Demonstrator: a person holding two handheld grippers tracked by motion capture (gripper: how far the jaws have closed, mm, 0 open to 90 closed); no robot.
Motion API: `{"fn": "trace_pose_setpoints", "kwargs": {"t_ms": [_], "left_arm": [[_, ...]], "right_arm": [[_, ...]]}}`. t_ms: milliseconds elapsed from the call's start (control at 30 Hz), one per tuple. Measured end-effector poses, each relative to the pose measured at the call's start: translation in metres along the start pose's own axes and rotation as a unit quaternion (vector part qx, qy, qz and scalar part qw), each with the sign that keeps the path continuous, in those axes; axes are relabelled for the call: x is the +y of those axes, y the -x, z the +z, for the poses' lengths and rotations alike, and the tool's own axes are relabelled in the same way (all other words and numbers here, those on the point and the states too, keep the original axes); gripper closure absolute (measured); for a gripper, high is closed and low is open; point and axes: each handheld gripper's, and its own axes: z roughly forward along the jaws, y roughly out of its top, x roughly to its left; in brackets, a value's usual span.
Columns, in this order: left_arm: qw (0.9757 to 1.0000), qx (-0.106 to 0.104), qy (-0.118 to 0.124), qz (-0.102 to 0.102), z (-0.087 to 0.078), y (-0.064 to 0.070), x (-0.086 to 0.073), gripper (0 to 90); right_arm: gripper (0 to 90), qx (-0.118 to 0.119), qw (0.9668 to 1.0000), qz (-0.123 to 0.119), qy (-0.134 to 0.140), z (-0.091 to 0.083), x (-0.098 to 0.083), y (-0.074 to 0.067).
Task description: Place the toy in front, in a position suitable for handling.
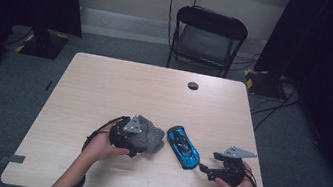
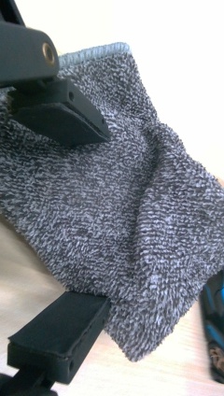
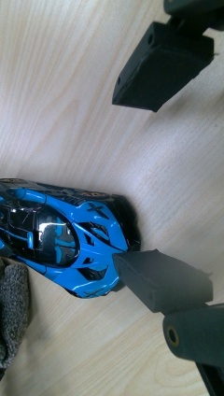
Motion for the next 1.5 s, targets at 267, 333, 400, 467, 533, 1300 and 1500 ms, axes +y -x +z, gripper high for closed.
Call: {"fn": "trace_pose_setpoints", "kwargs": {"t_ms": [267, 333, 400, 467, 533, 1300, 1500], "left_arm": [[0.9995, -0.008, -0.008, -0.028, 0.01, 0.009, 0.0, 19.2], [0.9993, -0.013, -0.003, -0.036, 0.008, 0.014, 0.0, 23.0], [0.9986, -0.031, -0.003, -0.043, 0.005, 0.02, 0.002, 26.6], [0.9986, -0.035, -0.004, -0.04, 0.003, 0.023, 0.002, 28.9], [0.9988, -0.039, -0.005, -0.028, -0.001, 0.028, 0.004, 32.1], [0.9974, -0.055, -0.02, -0.041, -0.006, 0.004, -0.014, 18.9], [0.9981, -0.057, -0.013, -0.02, -0.019, 0.015, -0.013, 21.3]], "right_arm": [[19.6, 0.0, 1.0, 0.0, -0.002, 0.001, -0.001, 0.001], [19.8, 0.001, 1.0, 0.0, -0.002, 0.001, -0.001, 0.0], [19.9, 0.003, 1.0, -0.004, -0.003, 0.001, 0.0, -0.001], [19.9, 0.003, 1.0, -0.007, -0.004, 0.002, 0.001, -0.003], [20.0, 0.004, 0.9999, -0.009, -0.005, 0.002, 0.002, -0.005], [20.3, 0.011, 0.9999, 0.005, -0.008, 0.003, -0.004, 0.0], [20.2, 0.013, 0.9999, -0.002, -0.007, 0.004, 0.001, -0.004]]}}
